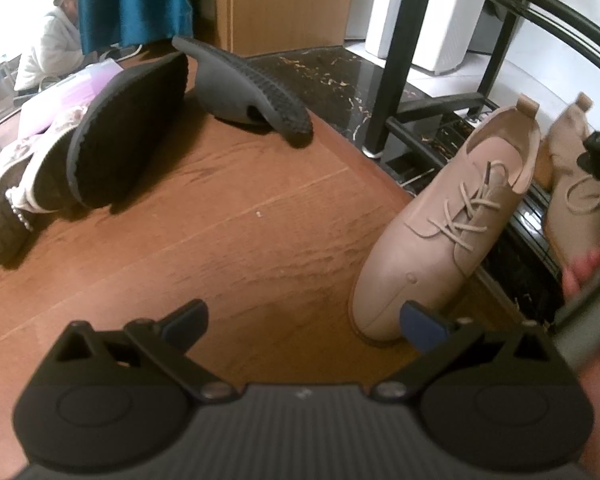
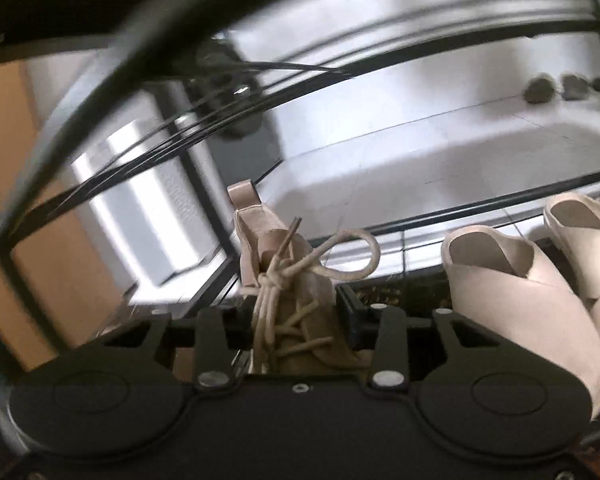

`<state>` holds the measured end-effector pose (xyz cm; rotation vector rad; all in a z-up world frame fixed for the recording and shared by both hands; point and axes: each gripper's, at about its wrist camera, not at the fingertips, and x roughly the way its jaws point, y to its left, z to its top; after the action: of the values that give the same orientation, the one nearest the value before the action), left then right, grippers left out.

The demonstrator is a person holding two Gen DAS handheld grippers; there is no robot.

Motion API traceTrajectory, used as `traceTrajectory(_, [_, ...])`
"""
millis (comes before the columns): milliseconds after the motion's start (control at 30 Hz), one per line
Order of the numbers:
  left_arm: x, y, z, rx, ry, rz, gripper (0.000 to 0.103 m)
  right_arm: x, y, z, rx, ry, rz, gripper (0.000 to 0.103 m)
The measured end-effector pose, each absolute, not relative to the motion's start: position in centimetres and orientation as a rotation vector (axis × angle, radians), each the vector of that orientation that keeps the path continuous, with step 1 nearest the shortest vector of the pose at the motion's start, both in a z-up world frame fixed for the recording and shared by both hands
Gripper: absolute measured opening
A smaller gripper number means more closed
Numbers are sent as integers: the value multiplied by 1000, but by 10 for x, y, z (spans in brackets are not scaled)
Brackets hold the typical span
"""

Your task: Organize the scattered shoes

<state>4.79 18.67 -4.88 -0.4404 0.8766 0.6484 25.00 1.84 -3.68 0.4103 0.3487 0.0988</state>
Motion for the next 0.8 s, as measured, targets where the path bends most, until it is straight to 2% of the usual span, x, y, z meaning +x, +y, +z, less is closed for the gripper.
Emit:
traceTrajectory(167, [51, 187, -54, -437, 887, 652, 102, 285, 19, -50, 511, 333, -34, 43])
traceTrajectory(267, [56, 187, -60, -437, 905, 654, 102, 297, 26, -60, 439, 320, -25, 56])
traceTrajectory(367, [58, 187, -63, -438, 915, 657, 102, 293, 27, -65, 400, 336, -3, 75])
traceTrajectory(533, [56, 191, -62, -453, 913, 666, 102, 228, 23, -45, 299, 232, 158, 95])
traceTrajectory(600, [55, 192, -62, -458, 921, 676, 102, 200, 23, -38, 234, 212, 233, 96])
traceTrajectory(800, [50, 194, -56, -447, 901, 721, 102, 138, 40, -28, 57, 322, 485, 97])
